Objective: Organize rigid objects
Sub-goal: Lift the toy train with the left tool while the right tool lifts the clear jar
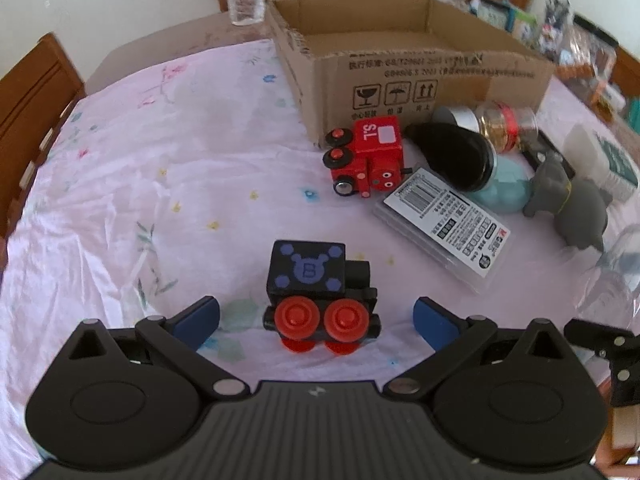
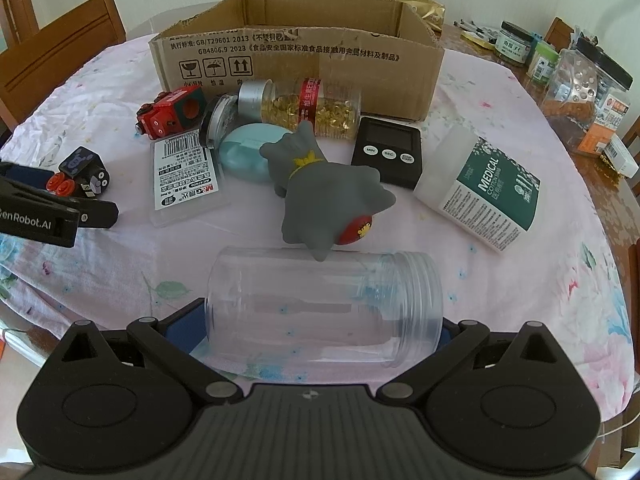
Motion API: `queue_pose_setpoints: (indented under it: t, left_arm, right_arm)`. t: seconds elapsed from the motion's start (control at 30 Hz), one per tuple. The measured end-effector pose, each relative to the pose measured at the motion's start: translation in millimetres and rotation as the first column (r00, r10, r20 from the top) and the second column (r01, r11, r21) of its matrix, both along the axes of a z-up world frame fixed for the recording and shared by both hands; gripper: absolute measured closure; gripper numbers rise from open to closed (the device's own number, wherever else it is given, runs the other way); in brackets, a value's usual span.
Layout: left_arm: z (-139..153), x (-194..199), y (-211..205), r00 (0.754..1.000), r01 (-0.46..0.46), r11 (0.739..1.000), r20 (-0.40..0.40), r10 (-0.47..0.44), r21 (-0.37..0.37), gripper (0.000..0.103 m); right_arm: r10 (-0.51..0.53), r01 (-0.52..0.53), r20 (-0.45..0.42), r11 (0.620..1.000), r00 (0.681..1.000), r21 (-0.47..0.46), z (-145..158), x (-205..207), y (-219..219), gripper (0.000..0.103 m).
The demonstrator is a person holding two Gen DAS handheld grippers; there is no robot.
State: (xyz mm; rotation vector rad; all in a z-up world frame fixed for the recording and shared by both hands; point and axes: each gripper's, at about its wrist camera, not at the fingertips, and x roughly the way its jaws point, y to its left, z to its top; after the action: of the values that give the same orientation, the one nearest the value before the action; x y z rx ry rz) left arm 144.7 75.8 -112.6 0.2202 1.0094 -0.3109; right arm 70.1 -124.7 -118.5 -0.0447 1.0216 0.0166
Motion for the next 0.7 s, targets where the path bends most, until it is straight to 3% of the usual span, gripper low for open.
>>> queue_pose_setpoints:
  t: [0.3, 0.47, 0.7]
  left_arm:
    - [14, 17, 0, 0.993, 0.086, 0.996, -0.080, -0.086, -0.007, 0.025]
    - [18, 22, -2, 0.990, 0.115, 0.993, -0.083, -0.115, -0.003, 0.033]
    - [13, 22, -5, 0.987, 0.123, 0.992, -0.105, -0.123, 0.000, 0.046]
  right_arm:
    - [-0.009, 0.009, -0.016, 1.000, 1.000, -0.001, 1, 2, 0, 0.000]
    - [-0.023, 0.023, -0.073, 1.000, 0.997, -0.001, 4, 8, 1, 0.000]
    - [-0.018, 0.017, -0.057, 0.999, 0.998, -0.031, 19, 9, 4, 0.000]
